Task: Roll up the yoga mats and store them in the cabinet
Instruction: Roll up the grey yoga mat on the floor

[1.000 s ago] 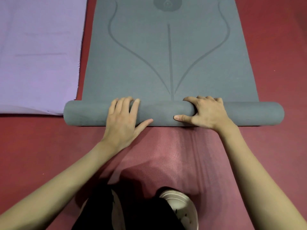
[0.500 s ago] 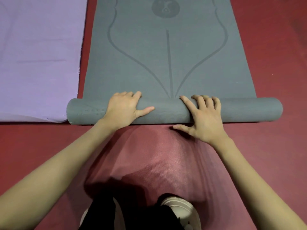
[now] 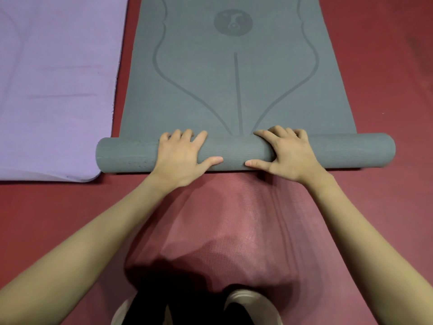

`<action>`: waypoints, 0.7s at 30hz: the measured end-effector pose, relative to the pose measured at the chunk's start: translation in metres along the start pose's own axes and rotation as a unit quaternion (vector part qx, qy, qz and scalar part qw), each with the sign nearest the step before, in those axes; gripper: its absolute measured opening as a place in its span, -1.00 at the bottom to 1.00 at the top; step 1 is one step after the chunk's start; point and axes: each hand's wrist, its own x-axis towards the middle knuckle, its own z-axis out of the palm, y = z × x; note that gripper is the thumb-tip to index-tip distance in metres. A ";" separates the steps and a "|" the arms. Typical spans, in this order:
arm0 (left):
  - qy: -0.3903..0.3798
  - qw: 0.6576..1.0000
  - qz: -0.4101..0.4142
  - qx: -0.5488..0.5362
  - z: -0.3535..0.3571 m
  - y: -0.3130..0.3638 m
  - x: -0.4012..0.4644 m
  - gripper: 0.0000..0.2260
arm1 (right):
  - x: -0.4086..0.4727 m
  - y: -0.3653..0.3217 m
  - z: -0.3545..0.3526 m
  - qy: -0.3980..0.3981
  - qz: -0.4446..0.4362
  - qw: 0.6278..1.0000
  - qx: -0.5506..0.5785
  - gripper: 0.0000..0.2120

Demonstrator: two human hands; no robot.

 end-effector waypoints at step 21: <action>-0.017 1.000 0.007 -0.009 -0.003 -0.010 0.042 -0.22 | 0.003 0.028 0.019 0.146 0.000 0.989 -0.024 -0.30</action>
